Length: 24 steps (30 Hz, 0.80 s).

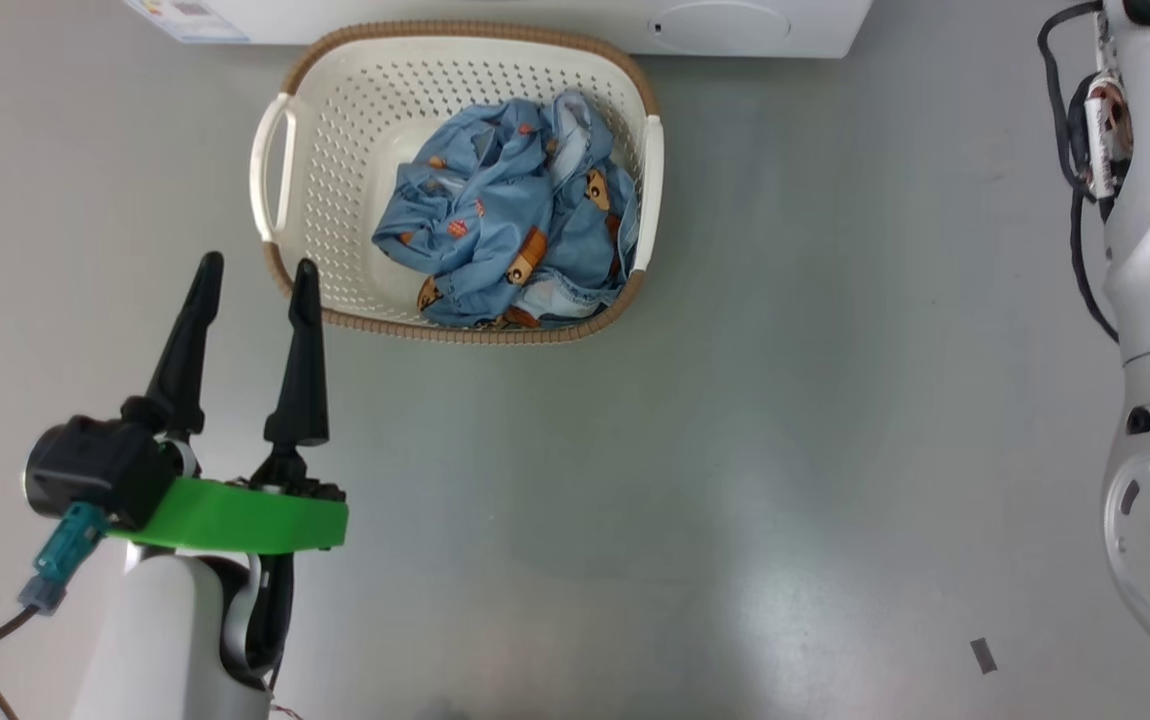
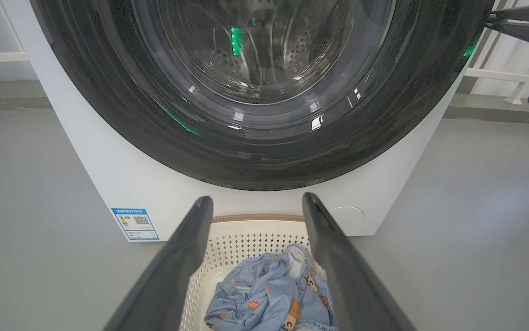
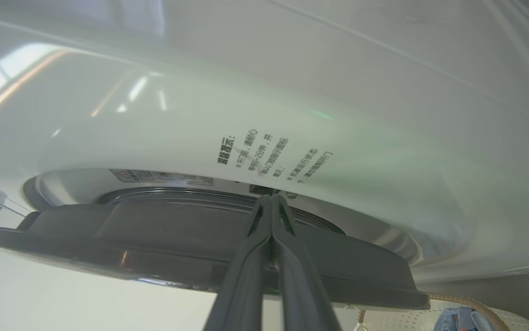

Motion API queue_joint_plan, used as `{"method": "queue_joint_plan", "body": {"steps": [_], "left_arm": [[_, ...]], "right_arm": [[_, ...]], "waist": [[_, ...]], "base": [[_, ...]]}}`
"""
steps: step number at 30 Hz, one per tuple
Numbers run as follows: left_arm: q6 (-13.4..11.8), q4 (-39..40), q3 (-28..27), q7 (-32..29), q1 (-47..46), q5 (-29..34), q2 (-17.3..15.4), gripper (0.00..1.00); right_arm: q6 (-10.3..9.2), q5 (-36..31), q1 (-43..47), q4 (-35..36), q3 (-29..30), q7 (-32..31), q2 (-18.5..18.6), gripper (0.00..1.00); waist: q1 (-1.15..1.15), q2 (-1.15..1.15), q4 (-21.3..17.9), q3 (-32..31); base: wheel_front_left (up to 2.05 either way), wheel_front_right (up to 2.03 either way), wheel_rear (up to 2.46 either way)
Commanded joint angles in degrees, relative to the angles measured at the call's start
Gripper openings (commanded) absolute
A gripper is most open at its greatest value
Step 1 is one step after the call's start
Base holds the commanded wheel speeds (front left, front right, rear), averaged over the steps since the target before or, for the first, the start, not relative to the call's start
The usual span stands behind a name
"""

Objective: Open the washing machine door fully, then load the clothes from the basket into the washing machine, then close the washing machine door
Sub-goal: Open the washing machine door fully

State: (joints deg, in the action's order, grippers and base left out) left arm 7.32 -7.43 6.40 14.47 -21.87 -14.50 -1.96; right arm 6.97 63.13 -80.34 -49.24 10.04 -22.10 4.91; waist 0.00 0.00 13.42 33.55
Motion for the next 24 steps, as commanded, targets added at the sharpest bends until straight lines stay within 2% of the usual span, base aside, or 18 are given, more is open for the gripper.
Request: {"method": "queue_joint_plan", "body": {"steps": [1,7,17,24], "left_arm": [[0.2,1.7,-1.5,0.5,-0.6,-0.8,-1.6,1.0],[0.2,1.7,-1.2,0.5,-1.2,-1.1,-1.4,1.0],[0.2,1.5,-0.9,0.5,-1.9,-1.7,-1.1,1.0],[0.2,1.4,-1.4,0.5,-1.9,-1.7,-1.0,1.0]], "right_arm": [[0.52,-0.9,-2.3,0.8,-0.4,-0.1,-1.9,0.0],[0.52,-1.3,-4.8,-1.8,-1.4,-0.3,-2.0,0.0],[0.52,1.9,-7.0,-5.0,-5.6,-0.1,-2.0,0.0],[0.52,5.5,-6.6,-5.6,-9.7,-4.1,-2.0,0.0]], "waist": [[0.0,0.0,0.7,1.1],[0.0,0.0,1.4,2.1],[0.0,0.0,2.2,2.6],[0.0,0.0,2.3,2.5]], "base": [[0.0,0.0,0.0],[0.0,0.0,0.0],[0.0,0.0,0.0],[0.0,0.0,0.0]]}}
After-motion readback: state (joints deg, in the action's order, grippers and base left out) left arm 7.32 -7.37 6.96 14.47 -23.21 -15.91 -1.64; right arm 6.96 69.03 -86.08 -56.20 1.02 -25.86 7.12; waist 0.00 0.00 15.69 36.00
